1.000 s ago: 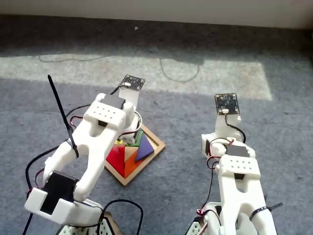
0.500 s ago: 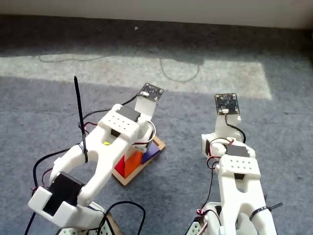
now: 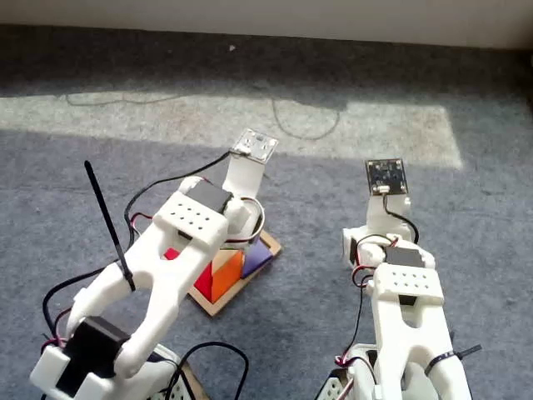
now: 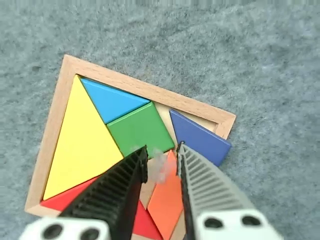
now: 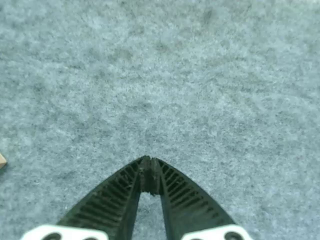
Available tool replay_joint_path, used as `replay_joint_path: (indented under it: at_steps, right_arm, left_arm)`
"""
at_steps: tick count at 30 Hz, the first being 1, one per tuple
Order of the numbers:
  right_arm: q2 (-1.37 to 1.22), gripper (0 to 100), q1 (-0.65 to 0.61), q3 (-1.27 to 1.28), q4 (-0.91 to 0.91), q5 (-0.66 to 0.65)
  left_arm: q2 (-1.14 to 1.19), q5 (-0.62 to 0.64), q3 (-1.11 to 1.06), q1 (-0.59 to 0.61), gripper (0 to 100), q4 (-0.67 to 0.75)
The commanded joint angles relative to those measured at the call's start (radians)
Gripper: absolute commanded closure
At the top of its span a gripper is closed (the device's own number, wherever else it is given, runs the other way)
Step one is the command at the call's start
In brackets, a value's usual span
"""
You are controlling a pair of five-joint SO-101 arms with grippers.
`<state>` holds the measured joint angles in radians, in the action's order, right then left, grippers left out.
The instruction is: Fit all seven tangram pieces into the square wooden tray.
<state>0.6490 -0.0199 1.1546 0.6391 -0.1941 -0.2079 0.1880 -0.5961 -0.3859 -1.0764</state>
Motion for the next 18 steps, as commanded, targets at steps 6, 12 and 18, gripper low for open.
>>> replay_joint_path:
  at_steps: [6,12,18]
  right_arm:
    - [0.027,99.2,0.012,-0.012,-0.019,-0.006]
    - [0.027,99.2,0.012,-0.010,-0.019,-0.008]
    - [0.027,99.2,0.013,-0.008,-0.019,-0.009]
  left_arm:
    - [-0.041,-0.005,-0.048,-0.110,88,0.009]
    - [-0.041,-0.003,-0.114,-0.107,89,0.118]
    - [-0.041,-0.003,-0.168,-0.102,89,0.210]
